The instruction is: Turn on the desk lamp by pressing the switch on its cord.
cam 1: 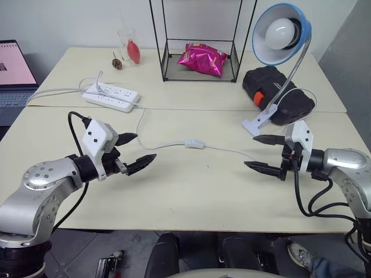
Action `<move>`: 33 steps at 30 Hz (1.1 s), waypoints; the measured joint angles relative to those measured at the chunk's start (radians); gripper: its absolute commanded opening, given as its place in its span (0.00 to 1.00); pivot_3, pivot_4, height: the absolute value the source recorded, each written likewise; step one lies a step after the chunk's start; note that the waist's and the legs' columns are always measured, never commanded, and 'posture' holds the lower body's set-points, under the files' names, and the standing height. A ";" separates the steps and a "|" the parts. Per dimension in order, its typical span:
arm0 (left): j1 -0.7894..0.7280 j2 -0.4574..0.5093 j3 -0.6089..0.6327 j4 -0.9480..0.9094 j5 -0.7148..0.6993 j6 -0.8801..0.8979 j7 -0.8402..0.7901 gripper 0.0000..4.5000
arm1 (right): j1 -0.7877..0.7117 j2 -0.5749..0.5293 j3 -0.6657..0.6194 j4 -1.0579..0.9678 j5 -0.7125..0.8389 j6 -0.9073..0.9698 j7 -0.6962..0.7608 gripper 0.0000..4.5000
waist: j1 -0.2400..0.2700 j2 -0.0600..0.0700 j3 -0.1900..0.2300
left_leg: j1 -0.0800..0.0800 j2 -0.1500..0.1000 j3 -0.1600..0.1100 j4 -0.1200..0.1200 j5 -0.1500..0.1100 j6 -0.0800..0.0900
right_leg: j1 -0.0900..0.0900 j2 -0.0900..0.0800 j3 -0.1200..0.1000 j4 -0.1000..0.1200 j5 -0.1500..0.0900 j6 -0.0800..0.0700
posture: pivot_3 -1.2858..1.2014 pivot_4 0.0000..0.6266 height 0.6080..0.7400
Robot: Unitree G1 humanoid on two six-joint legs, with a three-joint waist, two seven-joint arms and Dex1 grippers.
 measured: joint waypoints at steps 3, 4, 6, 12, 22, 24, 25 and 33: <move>0.000 0.000 -0.005 0.001 0.000 -0.004 -0.005 0.99 | 0.000 0.000 0.000 0.000 0.000 0.000 0.000 1.00 | 0.000 0.000 0.000 | 0.000 0.000 0.000 0.000 0.000 0.000 | 0.000 0.000 0.000 0.000 0.000 0.000 | 0.52 0.24 1.00; 0.000 0.000 -0.005 0.001 0.000 -0.004 -0.009 0.99 | 0.000 0.000 0.000 0.000 0.000 0.000 0.000 1.00 | 0.000 0.000 0.000 | 0.000 0.000 0.000 0.000 0.000 0.000 | 0.000 0.000 0.000 0.000 0.000 0.000 | 0.52 0.24 1.00; 0.000 0.000 -0.006 0.002 0.001 -0.005 -0.010 0.99 | 0.000 0.000 0.000 0.000 0.000 0.000 0.000 1.00 | 0.000 0.000 0.000 | 0.000 0.000 0.000 0.000 0.000 0.000 | 0.000 0.000 0.000 0.000 0.000 0.000 | 0.52 0.24 1.00; -0.003 0.000 -0.010 0.005 0.012 -0.006 -0.008 0.99 | 0.000 0.000 0.000 0.000 0.000 0.000 0.000 1.00 | 0.000 0.000 0.000 | 0.000 0.000 0.000 0.000 0.000 0.000 | 0.000 0.000 0.000 0.000 0.000 0.000 | 0.52 0.24 1.00; -0.013 -0.001 -0.008 0.044 -0.004 -0.042 -0.062 0.99 | 0.007 0.003 0.000 -0.003 0.000 0.000 -0.002 1.00 | 0.000 0.000 0.000 | 0.000 0.000 0.000 0.000 0.000 0.000 | 0.000 0.000 0.000 0.000 0.000 0.000 | 0.52 0.24 1.00; -0.034 -0.013 -0.006 0.065 -0.004 -0.047 -0.057 0.99 | 0.007 0.006 0.001 -0.005 -0.001 0.000 -0.004 1.00 | 0.000 0.000 0.000 | 0.000 0.000 0.000 0.000 0.000 0.000 | 0.000 0.000 0.000 0.000 0.000 0.000 | 0.52 0.24 1.00; -0.048 -0.023 -0.005 0.074 -0.004 -0.050 -0.052 0.99 | 0.006 0.009 0.002 -0.008 -0.001 0.000 -0.005 1.00 | 0.000 0.000 0.000 | 0.000 0.000 0.000 0.000 0.000 0.000 | 0.000 0.000 0.000 0.000 0.000 0.000 | 0.52 0.24 1.00; -0.125 -0.048 -0.076 0.154 0.021 -0.079 -0.076 0.99 | 0.008 0.022 0.001 -0.060 0.000 0.068 -0.073 1.00 | 0.000 0.000 0.000 | 0.000 0.000 0.000 0.000 0.000 0.000 | 0.000 0.000 0.000 0.000 0.000 0.000 | 0.52 0.24 1.00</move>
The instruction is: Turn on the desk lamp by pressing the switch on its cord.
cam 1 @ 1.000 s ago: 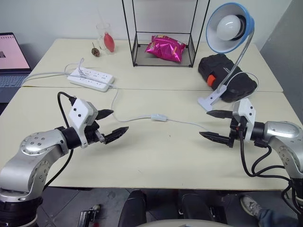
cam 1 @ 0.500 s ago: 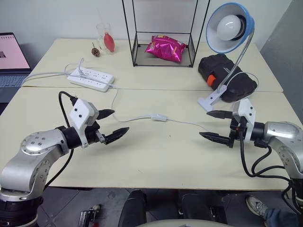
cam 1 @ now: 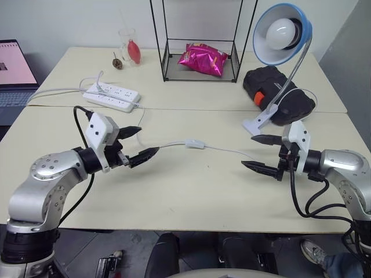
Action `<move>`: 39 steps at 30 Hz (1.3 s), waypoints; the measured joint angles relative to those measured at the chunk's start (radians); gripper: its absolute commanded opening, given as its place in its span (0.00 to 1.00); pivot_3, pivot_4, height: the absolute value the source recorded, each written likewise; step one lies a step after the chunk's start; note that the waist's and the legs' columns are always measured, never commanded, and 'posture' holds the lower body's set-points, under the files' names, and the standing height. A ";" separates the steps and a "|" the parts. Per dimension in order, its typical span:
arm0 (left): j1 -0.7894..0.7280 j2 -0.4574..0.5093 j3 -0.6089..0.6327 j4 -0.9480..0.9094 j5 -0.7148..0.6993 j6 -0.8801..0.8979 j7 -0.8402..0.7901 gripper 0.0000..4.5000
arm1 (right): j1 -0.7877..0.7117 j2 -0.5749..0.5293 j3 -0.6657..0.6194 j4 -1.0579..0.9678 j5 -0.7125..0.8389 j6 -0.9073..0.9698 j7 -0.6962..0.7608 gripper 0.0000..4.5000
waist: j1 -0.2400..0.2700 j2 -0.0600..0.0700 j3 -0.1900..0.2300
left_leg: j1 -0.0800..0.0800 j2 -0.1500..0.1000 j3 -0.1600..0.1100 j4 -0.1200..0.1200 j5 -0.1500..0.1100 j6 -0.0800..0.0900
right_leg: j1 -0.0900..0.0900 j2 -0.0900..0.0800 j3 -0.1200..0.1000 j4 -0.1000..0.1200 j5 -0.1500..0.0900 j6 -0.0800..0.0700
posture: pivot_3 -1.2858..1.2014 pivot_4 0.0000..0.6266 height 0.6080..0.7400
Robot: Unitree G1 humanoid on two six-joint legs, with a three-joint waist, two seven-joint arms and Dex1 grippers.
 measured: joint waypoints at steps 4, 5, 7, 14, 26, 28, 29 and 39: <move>-0.107 -0.020 -0.094 0.117 0.028 -0.030 -0.063 0.99 | -0.004 0.019 0.007 -0.056 0.019 0.118 -0.080 1.00 | 0.001 0.000 0.000 | 0.000 0.000 -0.001 0.000 0.000 0.000 | 0.000 0.000 -0.001 0.000 0.000 0.000 | 0.52 0.24 1.00; -0.148 -0.032 -0.117 0.164 0.042 -0.041 -0.084 0.99 | -0.006 0.029 0.006 -0.076 0.039 0.163 -0.105 1.00 | 0.001 0.000 0.000 | 0.000 0.000 -0.001 0.000 0.000 0.000 | 0.000 0.000 -0.001 0.000 0.000 0.000 | 0.52 0.24 1.00; -0.205 -0.050 -0.148 0.238 0.059 -0.059 -0.113 0.99 | -0.009 0.038 0.004 -0.108 0.061 0.220 -0.136 1.00 | 0.001 0.000 0.000 | 0.000 0.000 -0.001 0.000 0.000 0.000 | 0.000 0.000 -0.001 0.000 0.000 0.000 | 0.52 0.24 1.00; -0.445 -0.152 -0.303 0.609 0.191 -0.193 -0.257 0.99 | -0.001 0.084 0.016 -0.259 0.119 0.388 -0.279 1.00 | 0.001 0.000 0.000 | -0.002 -0.002 -0.002 0.000 0.000 0.000 | -0.001 0.000 -0.002 0.000 0.003 -0.004 | 0.52 0.24 1.00; -0.658 -0.307 -0.378 1.108 0.360 -0.402 -0.393 0.99 | 0.006 0.154 -0.001 -0.397 0.221 0.552 -0.437 1.00 | -0.002 0.000 0.000 | -0.003 -0.001 -0.003 0.000 0.000 0.000 | -0.002 0.001 -0.003 0.000 0.002 -0.004 | 0.52 0.24 1.00; -0.674 -0.322 -0.378 1.163 0.377 -0.421 -0.407 0.99 | 0.011 0.150 -0.008 -0.408 0.236 0.565 -0.450 1.00 | -0.002 0.000 0.000 | -0.003 -0.001 -0.003 0.000 0.000 0.000 | -0.002 0.001 -0.003 0.000 0.002 -0.004 | 0.52 0.24 1.00; -0.681 -0.326 -0.378 1.179 0.382 -0.428 -0.414 0.99 | 0.012 0.149 -0.010 -0.410 0.238 0.569 -0.453 1.00 | -0.001 0.000 0.000 | -0.003 -0.001 -0.003 0.000 0.000 0.000 | -0.002 0.001 -0.003 0.000 0.002 -0.004 | 0.52 0.24 1.00; -0.719 -0.359 -0.367 1.250 0.413 -0.465 -0.465 0.75 | 0.019 0.136 -0.039 -0.426 0.274 0.586 -0.475 1.00 | -0.002 0.000 0.000 | -0.003 -0.001 -0.003 0.000 0.000 0.000 | -0.002 0.001 -0.003 0.000 0.002 -0.003 | 0.52 0.24 1.00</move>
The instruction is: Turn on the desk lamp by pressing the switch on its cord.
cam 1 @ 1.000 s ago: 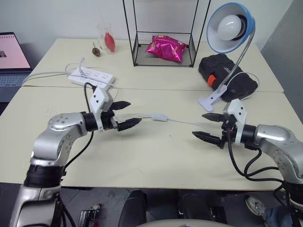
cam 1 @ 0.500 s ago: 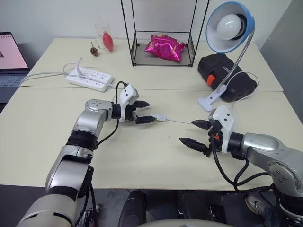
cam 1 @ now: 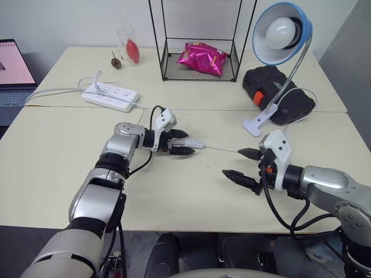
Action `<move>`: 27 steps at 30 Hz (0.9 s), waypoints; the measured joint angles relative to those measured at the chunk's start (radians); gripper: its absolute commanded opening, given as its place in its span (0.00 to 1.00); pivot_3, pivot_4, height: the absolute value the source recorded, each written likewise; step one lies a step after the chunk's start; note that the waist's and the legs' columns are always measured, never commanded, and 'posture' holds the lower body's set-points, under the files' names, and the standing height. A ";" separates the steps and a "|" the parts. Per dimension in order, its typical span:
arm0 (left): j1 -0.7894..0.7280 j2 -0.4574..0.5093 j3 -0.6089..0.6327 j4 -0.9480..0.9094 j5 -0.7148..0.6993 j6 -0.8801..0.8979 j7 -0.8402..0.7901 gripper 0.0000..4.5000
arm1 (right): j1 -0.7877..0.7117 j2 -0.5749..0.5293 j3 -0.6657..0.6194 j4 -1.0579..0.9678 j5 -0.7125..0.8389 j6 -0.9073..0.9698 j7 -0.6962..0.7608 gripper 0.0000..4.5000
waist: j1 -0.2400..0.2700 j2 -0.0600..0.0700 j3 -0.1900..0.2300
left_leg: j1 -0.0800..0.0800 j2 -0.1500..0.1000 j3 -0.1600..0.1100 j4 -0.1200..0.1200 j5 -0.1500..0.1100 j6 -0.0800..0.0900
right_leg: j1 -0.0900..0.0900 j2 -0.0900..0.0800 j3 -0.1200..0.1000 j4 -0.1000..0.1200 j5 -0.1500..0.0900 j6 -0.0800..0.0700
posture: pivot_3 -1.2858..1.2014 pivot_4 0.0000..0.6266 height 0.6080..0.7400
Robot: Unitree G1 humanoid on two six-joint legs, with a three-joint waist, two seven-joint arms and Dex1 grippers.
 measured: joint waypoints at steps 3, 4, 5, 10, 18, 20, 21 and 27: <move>0.000 -0.003 0.001 0.006 0.009 -0.006 -0.005 0.59 | 0.000 -0.006 0.000 0.000 0.001 0.000 -0.002 1.00 | 0.000 0.000 0.000 | 0.000 0.000 0.000 0.000 0.000 0.000 | 0.000 0.000 0.000 0.000 0.000 0.000 | 0.52 0.24 1.00; 0.000 -0.003 0.001 0.006 0.016 -0.006 -0.007 0.56 | 0.000 -0.009 0.000 0.000 0.001 0.000 -0.002 1.00 | 0.000 0.000 0.000 | 0.000 0.000 0.000 0.000 0.000 0.000 | 0.000 0.000 0.000 0.000 0.000 0.000 | 0.52 0.24 1.00; 0.000 -0.003 0.001 0.006 0.022 -0.007 -0.010 0.49 | 0.000 -0.010 0.000 0.000 0.001 0.000 -0.002 1.00 | 0.000 0.000 0.000 | 0.000 0.000 0.000 0.000 0.000 0.000 | 0.000 0.000 0.000 0.000 0.000 0.000 | 0.52 0.24 1.00; 0.000 -0.007 0.007 0.007 0.026 -0.012 -0.005 0.29 | 0.000 -0.013 0.001 0.000 0.000 -0.002 -0.001 1.00 | 0.000 0.000 0.000 | 0.000 0.000 0.000 0.000 0.000 0.000 | 0.000 0.000 0.000 0.000 0.000 0.000 | 0.52 0.24 1.00; 0.013 -0.011 0.009 0.001 0.032 -0.045 0.002 0.24 | 0.022 -0.023 0.019 0.000 -0.003 -0.033 0.003 1.00 | 0.000 0.000 0.000 | 0.000 0.000 0.000 0.000 0.000 0.000 | 0.000 0.000 0.000 0.000 0.000 0.000 | 0.52 0.24 1.00; 0.028 -0.011 0.012 -0.017 0.032 -0.060 0.007 0.24 | 0.029 -0.023 0.019 0.000 -0.004 -0.049 0.005 1.00 | 0.000 0.000 0.000 | 0.000 0.000 0.000 0.000 0.000 0.000 | 0.000 0.000 0.000 0.000 0.000 0.000 | 0.52 0.24 1.00; 0.046 -0.011 0.020 -0.051 0.031 -0.075 0.020 0.24 | 0.039 -0.021 0.013 0.000 -0.001 -0.061 0.006 1.00 | 0.001 0.000 0.000 | 0.000 0.000 0.000 0.000 0.000 0.000 | 0.000 0.000 0.000 0.000 0.000 0.000 | 0.52 0.24 1.00; 0.197 -0.010 0.066 -0.407 -0.024 -0.040 0.074 0.24 | 0.160 0.101 -0.072 0.002 0.109 -0.088 -0.017 1.00 | 0.001 0.000 0.000 | 0.000 0.001 -0.001 0.000 0.000 0.000 | 0.000 0.000 0.000 0.000 0.001 -0.001 | 0.52 0.24 1.00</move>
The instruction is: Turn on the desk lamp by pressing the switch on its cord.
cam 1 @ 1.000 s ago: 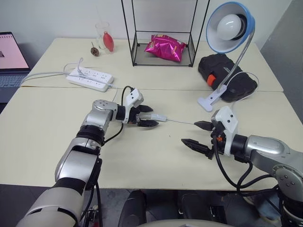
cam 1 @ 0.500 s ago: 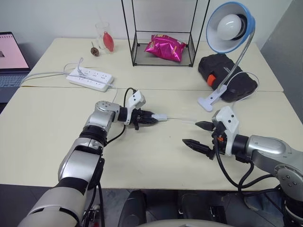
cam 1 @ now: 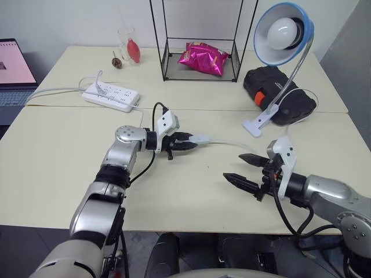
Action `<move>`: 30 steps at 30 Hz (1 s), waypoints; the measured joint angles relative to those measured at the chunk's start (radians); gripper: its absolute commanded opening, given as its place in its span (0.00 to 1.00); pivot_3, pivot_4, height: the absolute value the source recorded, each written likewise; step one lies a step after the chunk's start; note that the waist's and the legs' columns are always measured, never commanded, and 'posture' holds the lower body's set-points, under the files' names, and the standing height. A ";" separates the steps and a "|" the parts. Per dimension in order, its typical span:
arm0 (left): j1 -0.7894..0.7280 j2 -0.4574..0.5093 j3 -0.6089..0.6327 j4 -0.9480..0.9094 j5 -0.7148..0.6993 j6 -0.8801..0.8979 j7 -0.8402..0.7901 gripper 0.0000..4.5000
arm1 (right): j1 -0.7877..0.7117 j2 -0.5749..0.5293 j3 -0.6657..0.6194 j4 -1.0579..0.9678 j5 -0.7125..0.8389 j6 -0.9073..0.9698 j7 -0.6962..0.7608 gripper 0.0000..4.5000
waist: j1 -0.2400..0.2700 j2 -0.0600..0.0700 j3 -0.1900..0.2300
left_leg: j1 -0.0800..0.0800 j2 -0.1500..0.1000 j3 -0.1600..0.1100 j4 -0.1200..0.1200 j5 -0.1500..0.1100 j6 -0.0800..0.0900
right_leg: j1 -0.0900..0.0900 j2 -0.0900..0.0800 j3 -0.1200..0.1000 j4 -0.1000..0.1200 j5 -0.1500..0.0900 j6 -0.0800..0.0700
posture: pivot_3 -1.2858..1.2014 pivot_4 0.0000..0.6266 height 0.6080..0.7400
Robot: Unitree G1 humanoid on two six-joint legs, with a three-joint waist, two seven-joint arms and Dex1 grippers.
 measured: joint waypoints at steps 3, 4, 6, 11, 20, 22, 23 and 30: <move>0.083 0.001 0.008 -0.189 -0.040 0.079 0.032 0.24 | 0.050 0.078 0.004 0.017 0.027 -0.008 -0.041 1.00 | -0.001 0.000 0.000 | 0.001 0.000 0.000 0.000 0.000 0.000 | 0.000 0.000 0.001 0.001 0.000 0.000 | 0.52 0.24 1.00; 0.109 0.003 0.011 -0.245 -0.047 0.103 0.045 0.24 | 0.060 0.121 0.001 0.031 0.037 -0.014 -0.068 1.00 | -0.002 0.000 0.000 | 0.002 0.001 0.000 0.000 0.000 0.000 | 0.001 0.001 0.000 0.001 -0.001 0.001 | 0.52 0.24 1.00; 0.145 0.008 0.013 -0.328 -0.067 0.145 0.071 0.24 | 0.066 0.222 0.010 0.069 0.061 -0.022 -0.125 1.00 | -0.002 0.000 0.000 | 0.002 0.001 0.000 0.000 0.000 0.001 | 0.000 0.001 0.001 0.001 -0.002 0.004 | 0.52 0.24 1.00; 0.192 0.023 0.017 -0.463 -0.081 0.191 0.131 0.24 | 0.018 0.413 0.004 0.177 0.167 -0.041 -0.284 1.00 | -0.002 0.000 0.000 | 0.003 0.001 0.001 0.000 0.002 0.002 | 0.001 0.002 0.001 0.002 -0.001 0.005 | 0.52 0.24 1.00; 0.220 0.035 0.015 -0.507 -0.093 0.212 0.170 0.24 | -0.098 0.520 0.001 0.304 0.305 -0.059 -0.406 1.00 | -0.003 0.001 0.000 | 0.002 0.001 0.001 -0.001 0.002 0.002 | 0.000 0.002 0.001 0.000 0.000 0.002 | 0.52 0.24 1.00; 0.222 0.035 0.010 -0.519 -0.094 0.214 0.177 0.24 | -0.116 0.533 0.002 0.322 0.326 -0.068 -0.422 1.00 | -0.003 0.001 0.000 | 0.002 0.001 0.001 -0.001 0.002 0.002 | 0.000 0.002 0.001 0.000 0.000 0.002 | 0.52 0.24 1.00; 0.222 0.035 0.008 -0.526 -0.094 0.215 0.183 0.24 | -0.129 0.537 0.002 0.335 0.330 -0.072 -0.430 1.00 | -0.004 0.001 0.000 | 0.002 0.001 0.001 -0.001 0.002 0.002 | 0.000 0.002 0.001 0.000 0.000 0.002 | 0.52 0.24 1.00; 0.234 0.035 0.000 -0.551 -0.105 0.231 0.207 0.24 | -0.167 0.566 0.002 0.410 0.360 -0.108 -0.468 1.00 | -0.007 0.001 0.000 | 0.002 0.001 0.001 -0.001 0.002 0.002 | 0.000 0.002 0.001 0.000 0.000 0.002 | 0.52 0.24 1.00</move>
